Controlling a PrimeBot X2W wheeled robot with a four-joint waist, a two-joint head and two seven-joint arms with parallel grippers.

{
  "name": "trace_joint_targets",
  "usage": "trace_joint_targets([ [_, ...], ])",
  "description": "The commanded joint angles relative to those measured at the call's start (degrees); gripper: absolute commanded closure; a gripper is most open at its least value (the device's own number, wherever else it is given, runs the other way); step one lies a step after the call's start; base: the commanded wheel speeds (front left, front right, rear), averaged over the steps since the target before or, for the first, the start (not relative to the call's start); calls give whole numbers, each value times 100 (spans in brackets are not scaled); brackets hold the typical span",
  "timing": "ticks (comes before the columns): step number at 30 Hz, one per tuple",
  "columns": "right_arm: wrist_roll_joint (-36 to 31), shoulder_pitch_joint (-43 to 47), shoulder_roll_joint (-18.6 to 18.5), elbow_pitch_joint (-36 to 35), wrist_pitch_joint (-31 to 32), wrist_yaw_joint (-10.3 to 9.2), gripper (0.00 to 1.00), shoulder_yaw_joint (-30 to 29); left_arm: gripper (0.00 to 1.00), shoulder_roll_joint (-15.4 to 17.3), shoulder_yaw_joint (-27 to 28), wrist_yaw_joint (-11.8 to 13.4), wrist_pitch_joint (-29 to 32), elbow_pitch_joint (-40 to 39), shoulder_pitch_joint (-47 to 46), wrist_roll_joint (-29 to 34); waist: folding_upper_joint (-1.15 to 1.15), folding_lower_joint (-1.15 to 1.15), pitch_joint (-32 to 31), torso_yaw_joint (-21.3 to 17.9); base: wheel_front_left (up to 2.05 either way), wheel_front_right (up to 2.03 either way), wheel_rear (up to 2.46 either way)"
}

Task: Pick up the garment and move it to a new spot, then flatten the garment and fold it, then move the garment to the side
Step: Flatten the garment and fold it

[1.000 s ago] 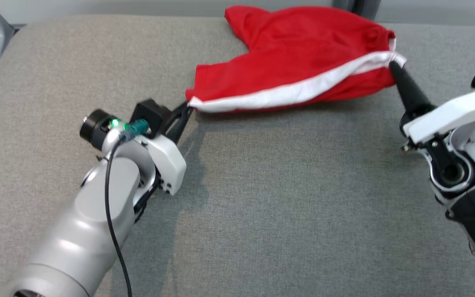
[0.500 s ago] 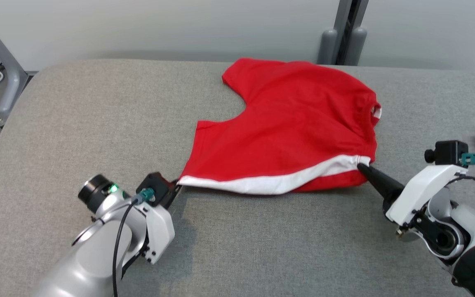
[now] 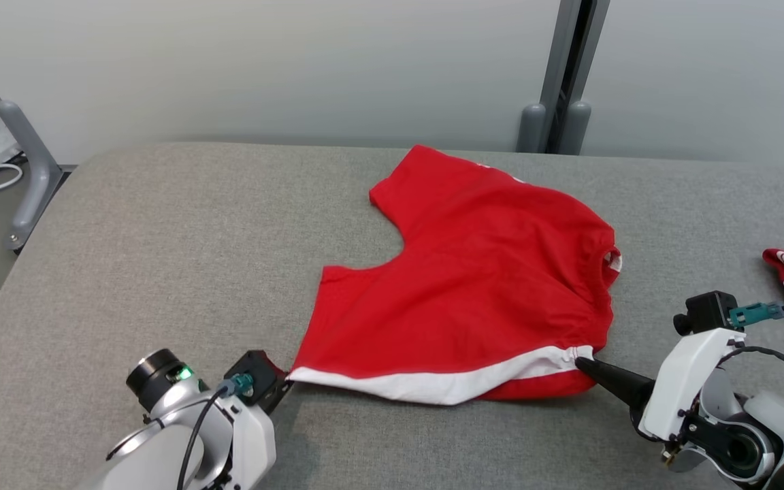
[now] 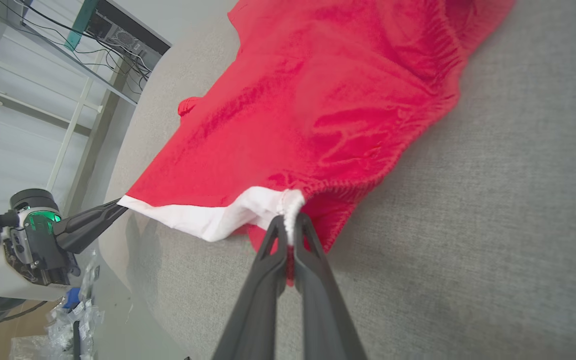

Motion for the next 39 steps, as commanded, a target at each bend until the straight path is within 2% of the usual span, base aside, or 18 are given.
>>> trace_joint_targets([
  [1, 86, 106, -66, -45, 81, 2, 100, 20, 100, 120, -47, 7, 67, -148, 119, -44, 0, 0, -70, 9, 0, 0, 0],
  [9, 289, 309, -237, -231, 477, 2, 100, 131, 100, 585, -175, 38, 513, -975, 464, -148, 0, 0, -257, 9, 0, 0, 0],
  [15, 591, 614, -388, -428, 807, 2, 100, 198, 100, 1142, -269, 182, 1011, -1989, 837, -220, 0, 0, -354, 2, 0, 0, 0],
  [23, 876, 954, -614, -712, 1163, 2, 100, 290, 100, 1711, -390, 382, 1556, -3052, 1192, -297, 0, 0, -390, 26, 0, 0, 0],
  [28, 1017, 1114, -798, -869, 1150, 2, 100, 254, 100, 1915, -372, 553, 1775, -3440, 1317, -367, 0, 0, -402, 34, 0, 0, 0],
  [39, 1372, 1416, -1055, -1311, 912, 2, 100, 134, 100, 2110, -328, 825, 1958, -3829, 1505, -509, 0, 0, -416, -22, 0, 0, 0],
])
